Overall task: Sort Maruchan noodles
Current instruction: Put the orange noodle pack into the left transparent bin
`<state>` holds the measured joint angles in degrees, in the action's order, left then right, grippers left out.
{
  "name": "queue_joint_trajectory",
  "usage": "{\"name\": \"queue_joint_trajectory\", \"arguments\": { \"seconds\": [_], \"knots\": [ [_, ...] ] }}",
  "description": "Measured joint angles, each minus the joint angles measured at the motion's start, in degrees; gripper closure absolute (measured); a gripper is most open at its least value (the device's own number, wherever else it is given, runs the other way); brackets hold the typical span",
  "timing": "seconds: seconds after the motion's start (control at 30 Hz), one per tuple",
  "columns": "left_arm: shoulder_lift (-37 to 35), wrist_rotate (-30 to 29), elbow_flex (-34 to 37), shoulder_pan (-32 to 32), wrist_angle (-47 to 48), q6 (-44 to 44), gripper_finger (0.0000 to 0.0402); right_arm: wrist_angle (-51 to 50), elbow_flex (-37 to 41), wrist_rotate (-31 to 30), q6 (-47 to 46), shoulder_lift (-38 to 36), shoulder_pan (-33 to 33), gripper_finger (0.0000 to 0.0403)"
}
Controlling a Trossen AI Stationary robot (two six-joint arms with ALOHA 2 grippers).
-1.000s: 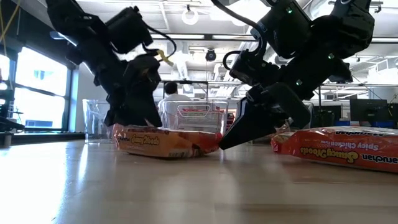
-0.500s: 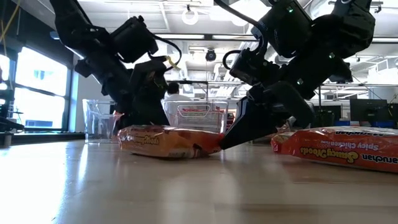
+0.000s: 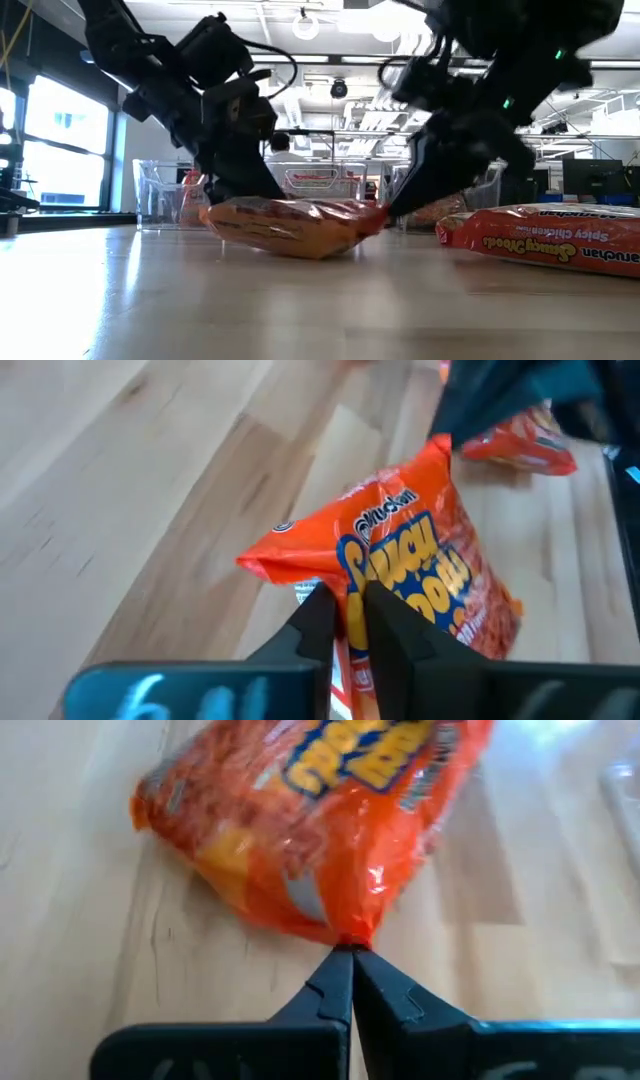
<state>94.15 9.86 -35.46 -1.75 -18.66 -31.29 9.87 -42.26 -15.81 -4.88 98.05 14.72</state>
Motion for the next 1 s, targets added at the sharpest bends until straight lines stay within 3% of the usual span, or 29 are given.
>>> {"name": "queue_joint_trajectory", "arguments": {
  "seconds": [0.27, 0.43, 0.6, 0.77, 0.87, 1.0],
  "knots": [
    [-1.7, -3.4, 0.0, 3.5, -2.4, 3.1, 0.0385, -9.5, 0.0, -1.8, -0.8, -12.8, 0.3, 0.0403],
    [-3.5, -9.9, 0.1, 8.1, -3.0, 3.8, 0.0385, -11.1, 1.7, -3.0, -6.1, -19.2, 1.2, 0.0403],
    [-5.0, -16.9, -0.1, 12.2, -5.7, 5.3, 0.0385, 12.8, 15.3, -2.3, -13.3, -21.8, 3.1, 0.0403],
    [-8.4, -24.4, 0.0, 14.6, -6.8, 7.1, 0.0385, 42.5, 29.1, -6.8, -18.4, -21.4, 4.8, 0.0401],
    [-10.3, -27.6, 0.0, 15.5, -9.4, 8.2, 0.0385, 52.2, 33.0, -7.7, -18.3, -21.4, 5.2, 0.0383],
    [-12.6, -32.0, 0.0, 15.7, -12.0, 9.9, 0.0385, 54.5, 33.3, -5.0, -17.0, -21.4, 5.3, 0.0325]
  ]
}}
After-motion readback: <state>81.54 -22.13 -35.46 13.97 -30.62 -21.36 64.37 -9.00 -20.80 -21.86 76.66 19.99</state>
